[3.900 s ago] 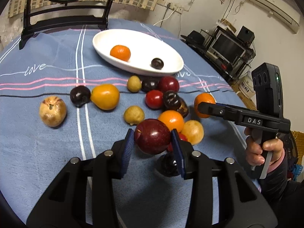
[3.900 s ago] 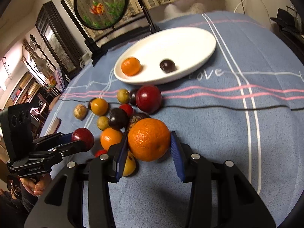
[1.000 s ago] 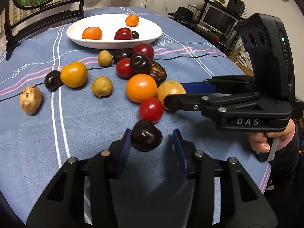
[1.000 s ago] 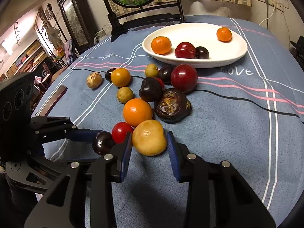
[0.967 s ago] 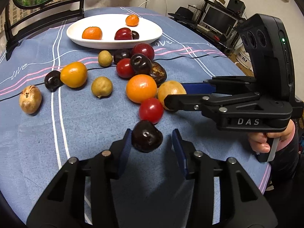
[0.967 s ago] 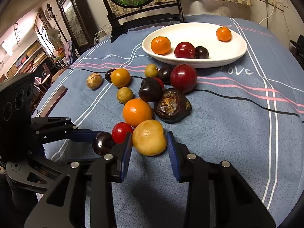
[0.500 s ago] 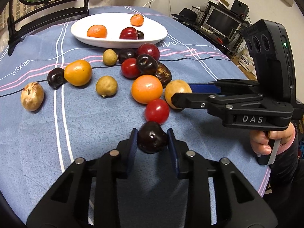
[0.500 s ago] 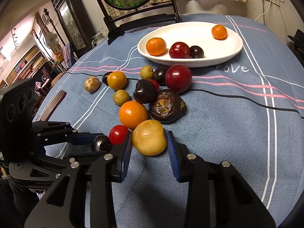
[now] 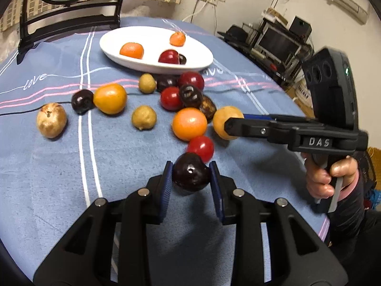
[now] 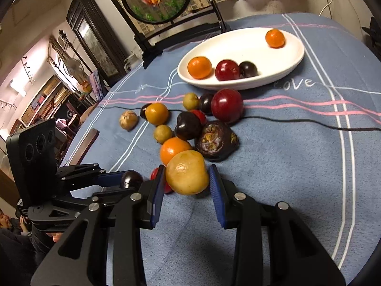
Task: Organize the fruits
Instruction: 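Place the dark plum on the plate while the right tool places the apricot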
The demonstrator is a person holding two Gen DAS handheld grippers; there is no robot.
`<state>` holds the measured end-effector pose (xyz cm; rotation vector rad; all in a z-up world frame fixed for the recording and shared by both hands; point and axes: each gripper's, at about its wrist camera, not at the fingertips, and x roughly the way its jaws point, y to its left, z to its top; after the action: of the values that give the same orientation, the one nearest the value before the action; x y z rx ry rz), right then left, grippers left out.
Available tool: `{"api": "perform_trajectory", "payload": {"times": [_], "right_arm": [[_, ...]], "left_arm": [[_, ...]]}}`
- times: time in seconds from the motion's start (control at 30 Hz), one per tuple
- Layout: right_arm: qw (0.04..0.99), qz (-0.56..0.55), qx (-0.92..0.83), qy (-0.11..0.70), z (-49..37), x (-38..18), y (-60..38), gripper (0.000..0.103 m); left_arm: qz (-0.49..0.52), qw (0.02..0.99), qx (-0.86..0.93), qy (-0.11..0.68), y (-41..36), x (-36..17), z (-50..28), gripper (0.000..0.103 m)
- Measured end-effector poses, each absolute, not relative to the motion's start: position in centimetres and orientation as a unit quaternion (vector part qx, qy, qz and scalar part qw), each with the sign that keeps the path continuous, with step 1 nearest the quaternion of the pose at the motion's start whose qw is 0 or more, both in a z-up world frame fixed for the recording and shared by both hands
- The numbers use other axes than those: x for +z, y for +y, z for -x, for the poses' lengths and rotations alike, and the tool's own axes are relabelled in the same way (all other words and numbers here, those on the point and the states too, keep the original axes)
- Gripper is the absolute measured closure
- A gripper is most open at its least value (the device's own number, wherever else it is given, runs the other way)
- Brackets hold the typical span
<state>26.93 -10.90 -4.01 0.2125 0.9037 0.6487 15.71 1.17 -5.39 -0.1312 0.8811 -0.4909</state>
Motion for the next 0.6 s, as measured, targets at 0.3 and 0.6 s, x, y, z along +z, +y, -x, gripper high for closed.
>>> {"api": "perform_trajectory", "payload": {"times": [0.3, 0.6], "right_arm": [[0.872, -0.16, 0.293, 0.359, -29.0, -0.1, -13.2, 0.066], [0.911, -0.161, 0.214, 0.314, -36.3, 1.2, -13.4, 0.066]], "left_arm": [[0.083, 0.889, -0.238, 0.383, 3.2, -0.5, -18.9, 0.072], [0.058, 0.908, -0.202, 0.363, 2.2, 3.3, -28.0, 0.072]]}}
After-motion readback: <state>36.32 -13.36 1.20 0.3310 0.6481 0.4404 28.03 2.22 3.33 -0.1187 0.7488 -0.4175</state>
